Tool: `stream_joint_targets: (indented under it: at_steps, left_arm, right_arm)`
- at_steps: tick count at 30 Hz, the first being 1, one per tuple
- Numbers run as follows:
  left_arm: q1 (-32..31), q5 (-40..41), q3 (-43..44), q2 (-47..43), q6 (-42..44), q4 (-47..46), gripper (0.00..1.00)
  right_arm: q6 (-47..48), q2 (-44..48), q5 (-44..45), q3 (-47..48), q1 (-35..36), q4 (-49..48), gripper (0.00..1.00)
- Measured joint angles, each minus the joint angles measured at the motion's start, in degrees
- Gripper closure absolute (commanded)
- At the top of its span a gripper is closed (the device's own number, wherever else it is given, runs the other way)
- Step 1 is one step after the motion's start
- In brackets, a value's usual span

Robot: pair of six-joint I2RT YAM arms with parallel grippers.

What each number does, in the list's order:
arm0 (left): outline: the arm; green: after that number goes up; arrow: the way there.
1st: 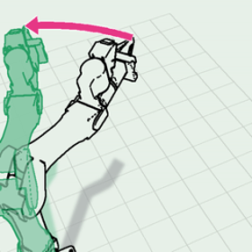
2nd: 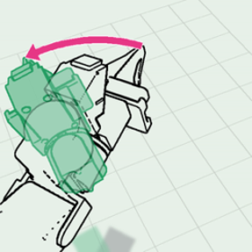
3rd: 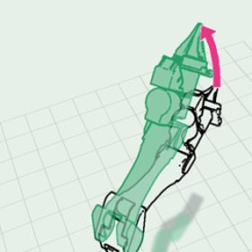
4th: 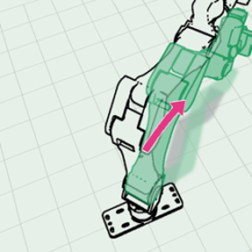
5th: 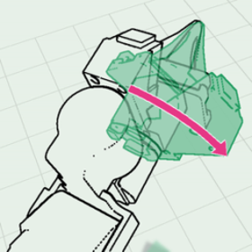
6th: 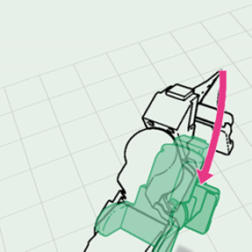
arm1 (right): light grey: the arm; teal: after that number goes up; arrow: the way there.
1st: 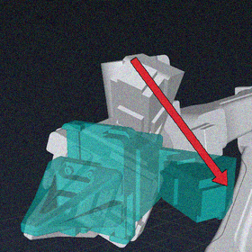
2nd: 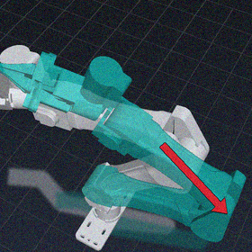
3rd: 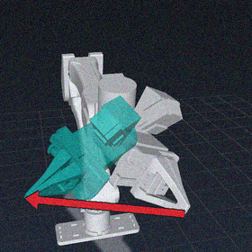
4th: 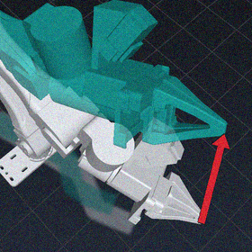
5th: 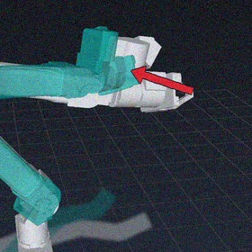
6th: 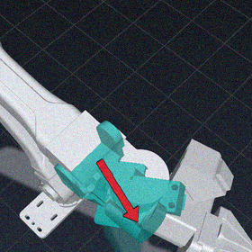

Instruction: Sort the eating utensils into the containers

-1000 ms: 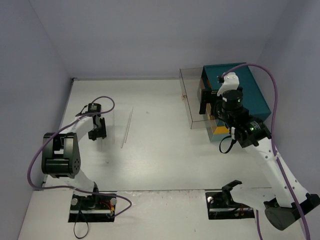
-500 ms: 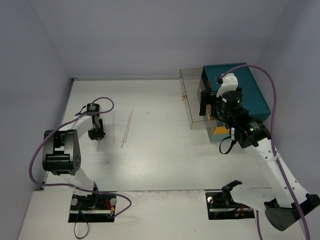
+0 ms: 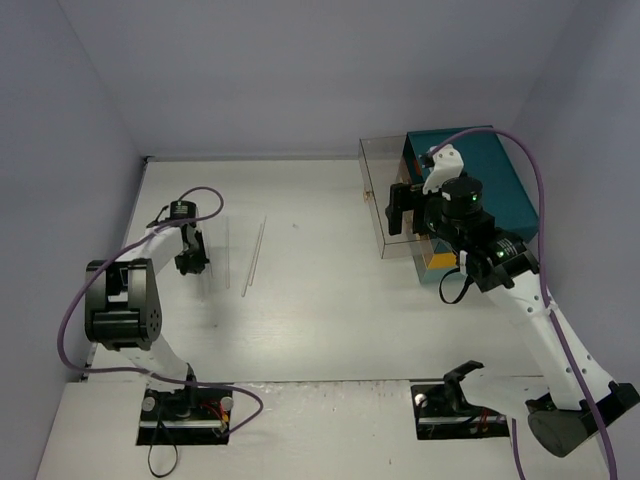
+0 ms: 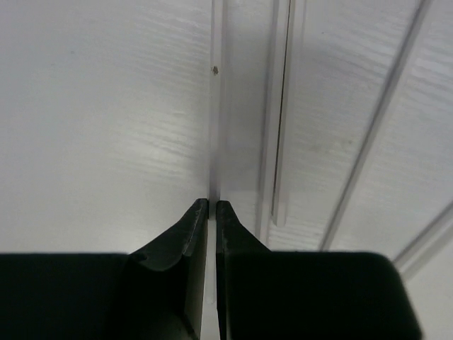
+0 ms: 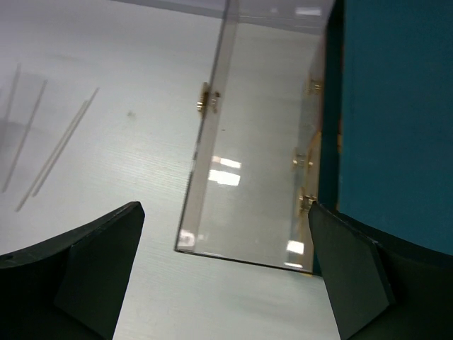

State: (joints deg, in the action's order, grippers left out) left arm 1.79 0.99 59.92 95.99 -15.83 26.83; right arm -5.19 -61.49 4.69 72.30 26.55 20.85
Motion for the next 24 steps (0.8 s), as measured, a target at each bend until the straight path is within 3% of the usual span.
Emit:
stream_joint_targets:
  at_steps: [8,12,19,24]
  left_arm:
    - [0.23,-8.6,1.2,-21.18,-9.34,0.87,1.0]
    - [-3.66,-13.01,3.55,-28.92,-16.4,-1.7,1.0]
    - [-15.79,-15.9,4.05,-33.94,-28.8,-9.53,1.0]
    - [-19.98,-15.47,4.05,-33.98,-35.89,-15.88,1.0]
  right_arm:
    - [-2.77,-6.52,-12.65,5.0,3.7,-0.14,0.0]
    - [-4.82,-10.67,-16.25,8.28,7.98,-0.26,0.02]
    - [-9.15,-15.9,-22.56,12.26,10.66,-2.76,0.07]
    - [-11.41,-18.08,-25.3,14.01,12.6,-4.93,0.15]
